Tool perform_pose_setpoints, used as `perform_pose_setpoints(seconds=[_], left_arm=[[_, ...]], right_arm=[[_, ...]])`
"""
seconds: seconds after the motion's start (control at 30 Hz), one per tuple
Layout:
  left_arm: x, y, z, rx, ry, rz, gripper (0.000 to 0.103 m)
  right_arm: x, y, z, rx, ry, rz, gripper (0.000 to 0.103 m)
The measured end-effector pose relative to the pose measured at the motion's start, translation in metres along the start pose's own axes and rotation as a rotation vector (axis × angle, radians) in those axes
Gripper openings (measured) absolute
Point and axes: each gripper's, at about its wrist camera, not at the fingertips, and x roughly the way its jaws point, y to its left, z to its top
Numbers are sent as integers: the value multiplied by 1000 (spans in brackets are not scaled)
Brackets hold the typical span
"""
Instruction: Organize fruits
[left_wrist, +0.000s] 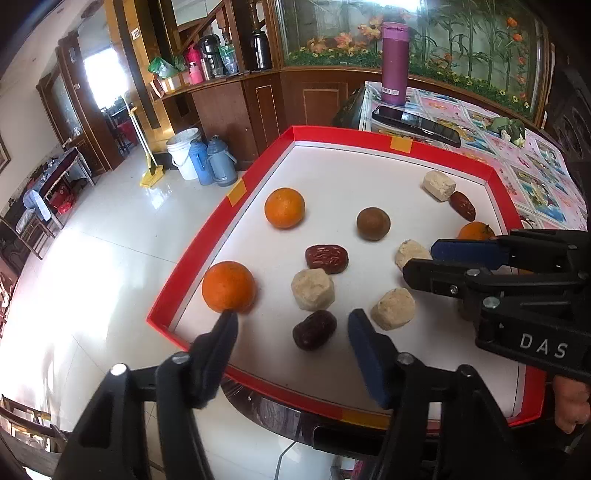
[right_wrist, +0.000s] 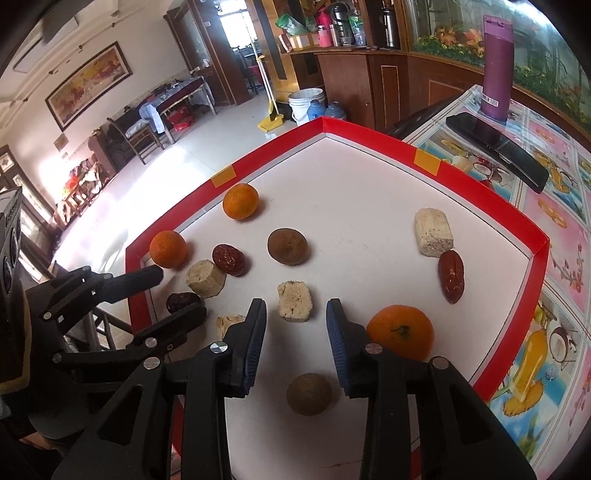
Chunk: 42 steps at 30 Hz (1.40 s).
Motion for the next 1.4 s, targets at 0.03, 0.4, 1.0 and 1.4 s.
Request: perform_pose_setpoints(seconds=[0.03,0.4,1.0,1.4], left_arm=[[-3,-1,0,-1,-7,1,69],[-38,-11,2,-15,-100,46,86],[-89,-42,92,-106,-340,75,98],[23,-62,171,-104,-62,222,101]], right_arm=[[-4,-2,-2,14,-10,21,32],[-64,-23,-15,70,-171,7,33],[-106,-116,9,182,-359,-22,35],[-108,-190,-6,429,-542,-10,40]])
